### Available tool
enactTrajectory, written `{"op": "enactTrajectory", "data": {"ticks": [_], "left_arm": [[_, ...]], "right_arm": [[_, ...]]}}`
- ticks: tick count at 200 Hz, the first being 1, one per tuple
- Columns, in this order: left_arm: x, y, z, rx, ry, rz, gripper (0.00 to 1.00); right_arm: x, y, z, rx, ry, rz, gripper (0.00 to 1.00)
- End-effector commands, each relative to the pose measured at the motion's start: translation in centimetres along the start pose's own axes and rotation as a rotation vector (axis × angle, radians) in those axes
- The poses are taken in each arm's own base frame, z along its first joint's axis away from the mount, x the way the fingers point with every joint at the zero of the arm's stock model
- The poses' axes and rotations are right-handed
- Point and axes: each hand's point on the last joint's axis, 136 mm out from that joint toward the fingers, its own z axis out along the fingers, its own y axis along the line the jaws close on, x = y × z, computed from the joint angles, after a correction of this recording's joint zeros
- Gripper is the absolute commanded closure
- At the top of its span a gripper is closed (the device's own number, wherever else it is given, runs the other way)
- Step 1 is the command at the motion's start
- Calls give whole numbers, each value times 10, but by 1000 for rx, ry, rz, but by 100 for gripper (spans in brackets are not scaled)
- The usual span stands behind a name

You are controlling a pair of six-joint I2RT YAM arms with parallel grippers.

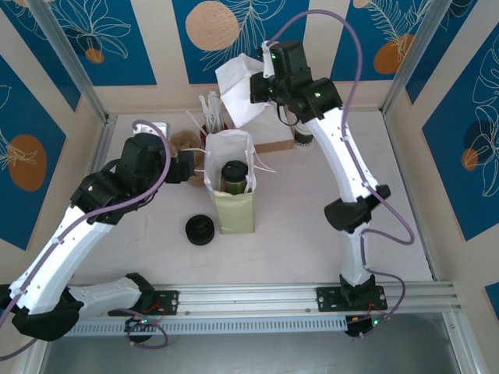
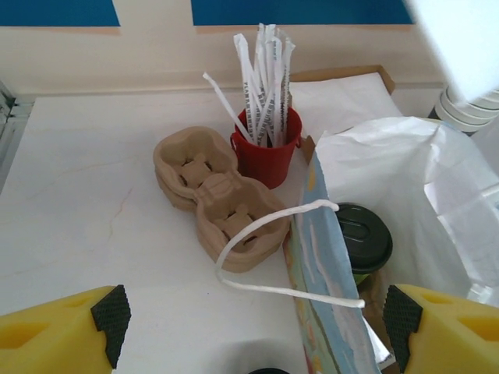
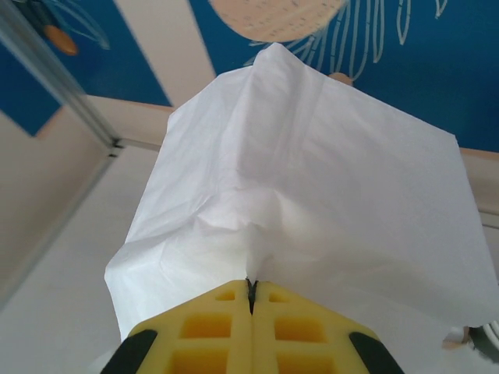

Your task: Pack the takeout coffee

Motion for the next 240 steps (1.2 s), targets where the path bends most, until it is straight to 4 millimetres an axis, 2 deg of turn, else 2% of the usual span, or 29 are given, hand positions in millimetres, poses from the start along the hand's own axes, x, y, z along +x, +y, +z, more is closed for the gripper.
{"op": "enactTrajectory", "data": {"ticks": [1,37,74,108,143,177,205,240], "left_arm": [[3,9,8,-47,4,10,14],[5,5,18,-36,19,12,14],[3,9,19,-43,15,12,13],[1,14,14,-47,3,6,13],[4,20,9,-55,-3,-2,13],[9,25,6,-61,-5,-11,13],[15,25,7,-60,5,-18,13],[18,25,7,-53,10,-22,13]], "right_arm": [[10,20,-49,-48,38,45,100],[26,43,-89,-68,62,62,100],[51,62,-101,-104,150,114,99],[79,81,-87,-138,246,150,99],[108,98,-60,-163,341,189,100],[137,100,-32,-124,431,211,100],[149,108,-14,-149,451,224,100],[172,103,9,-116,487,214,100]]}}
